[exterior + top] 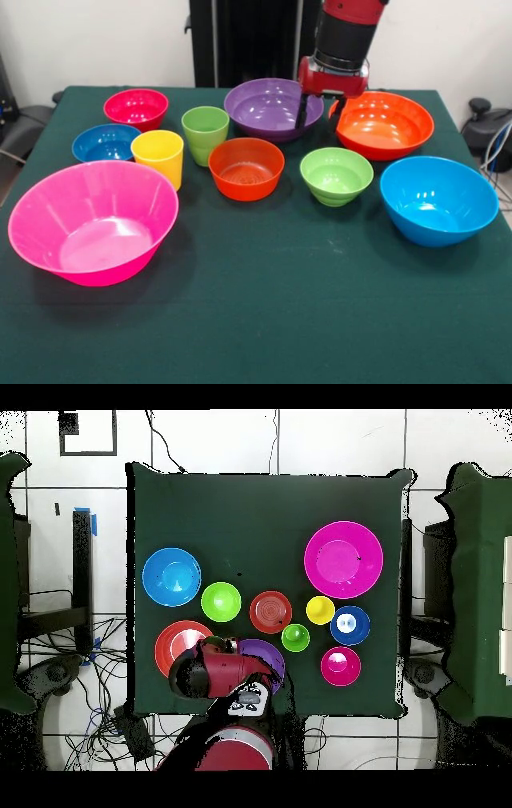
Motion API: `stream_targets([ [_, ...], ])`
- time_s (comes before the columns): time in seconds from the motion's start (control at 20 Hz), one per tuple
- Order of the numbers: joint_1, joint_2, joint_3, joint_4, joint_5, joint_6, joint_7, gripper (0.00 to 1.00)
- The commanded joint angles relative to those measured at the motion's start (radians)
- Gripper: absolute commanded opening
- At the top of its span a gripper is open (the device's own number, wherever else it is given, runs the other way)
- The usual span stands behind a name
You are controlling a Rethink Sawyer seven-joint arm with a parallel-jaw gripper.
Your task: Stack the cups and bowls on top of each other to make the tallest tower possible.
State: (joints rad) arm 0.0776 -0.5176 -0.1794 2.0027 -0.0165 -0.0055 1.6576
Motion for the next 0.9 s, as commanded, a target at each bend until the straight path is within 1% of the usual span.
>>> stream_targets([
  [0.05, 0.010, -0.024, 0.072, -0.085, 0.029, 0.042, 0.154, 1.00],
  [0.25, 0.010, -0.035, 0.067, -0.105, 0.033, 0.047, 0.150, 1.00],
  [0.35, -0.001, -0.036, 0.075, -0.114, 0.038, 0.043, 0.154, 1.00],
  [0.6, -0.023, -0.037, 0.094, -0.135, 0.024, 0.046, 0.137, 1.00],
  [0.75, -0.025, -0.032, 0.089, -0.147, 0.032, 0.049, 0.145, 1.00],
  [0.9, -0.022, -0.024, 0.085, -0.156, 0.025, 0.057, 0.137, 1.00],
])
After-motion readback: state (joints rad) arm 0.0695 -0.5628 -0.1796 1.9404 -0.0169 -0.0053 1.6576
